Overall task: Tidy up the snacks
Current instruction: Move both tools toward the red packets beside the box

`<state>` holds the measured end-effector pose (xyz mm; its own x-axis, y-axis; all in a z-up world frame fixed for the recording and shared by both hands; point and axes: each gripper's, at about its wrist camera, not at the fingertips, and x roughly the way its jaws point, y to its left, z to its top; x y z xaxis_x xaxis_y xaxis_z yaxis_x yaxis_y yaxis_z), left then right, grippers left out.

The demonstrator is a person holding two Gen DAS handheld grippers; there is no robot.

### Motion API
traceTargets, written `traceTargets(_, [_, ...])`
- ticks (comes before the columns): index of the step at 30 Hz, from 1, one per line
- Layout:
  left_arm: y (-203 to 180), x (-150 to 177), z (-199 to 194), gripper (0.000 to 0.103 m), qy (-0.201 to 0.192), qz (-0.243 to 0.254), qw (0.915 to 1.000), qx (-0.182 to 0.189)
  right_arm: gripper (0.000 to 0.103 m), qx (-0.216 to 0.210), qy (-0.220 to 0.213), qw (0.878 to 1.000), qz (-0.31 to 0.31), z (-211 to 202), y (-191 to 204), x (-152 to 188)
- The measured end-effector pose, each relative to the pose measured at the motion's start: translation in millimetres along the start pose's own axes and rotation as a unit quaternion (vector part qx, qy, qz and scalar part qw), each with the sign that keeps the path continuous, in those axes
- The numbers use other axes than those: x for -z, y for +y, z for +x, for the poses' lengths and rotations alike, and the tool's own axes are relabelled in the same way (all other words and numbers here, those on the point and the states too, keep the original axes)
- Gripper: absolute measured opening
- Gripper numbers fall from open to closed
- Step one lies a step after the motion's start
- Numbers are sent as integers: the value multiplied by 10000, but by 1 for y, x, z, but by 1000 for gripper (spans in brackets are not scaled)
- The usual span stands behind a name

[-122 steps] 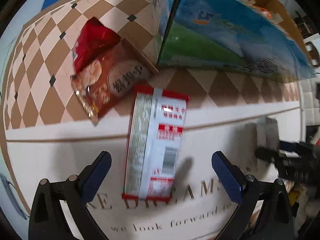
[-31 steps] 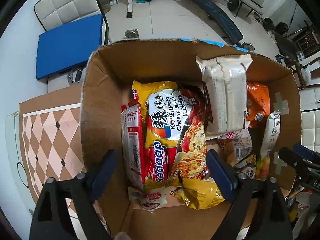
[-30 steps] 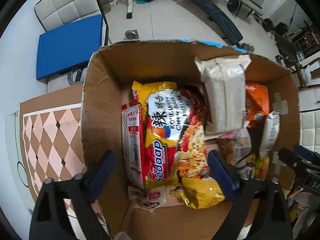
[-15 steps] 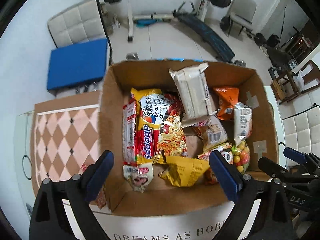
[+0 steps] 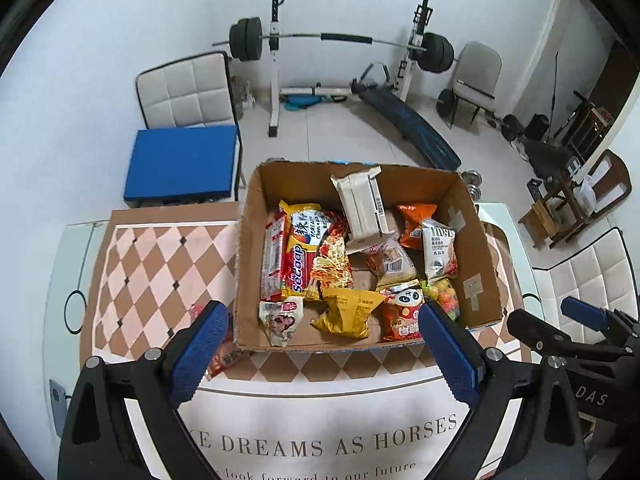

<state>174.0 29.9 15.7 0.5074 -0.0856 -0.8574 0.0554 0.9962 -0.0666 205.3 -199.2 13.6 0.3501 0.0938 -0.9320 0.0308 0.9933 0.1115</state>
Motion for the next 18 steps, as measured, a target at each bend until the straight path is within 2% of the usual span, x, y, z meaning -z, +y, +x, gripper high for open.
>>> traceTargets(4, [5,6,-16,98,-146,-69,9999,-34,95,-119,-40,9999,65,-15,5,10])
traceTargets(8, [30,22,-25,98,-155,-317,9991,-225,95,-398,91,9991,113,-12,20,22])
traceTargets(12, [73,54,-16,98,53,-610,9937,-937,95,-778,619,9949,-159,21,60,41])
traceTargets(14, [98,73,-6,98,166,-708,9843,-1610,95,-954,850,9912,-359,41,86,51])
traceTargets(16, [123,90,8,97,340,-812,9759,-1998,95,-1078,1076,9862,-642,66,121,62])
traceTargets(18, [148,105,23,97,590,-974,9686,-2211,95,-1182,1291,9807,-868,90,153,71])
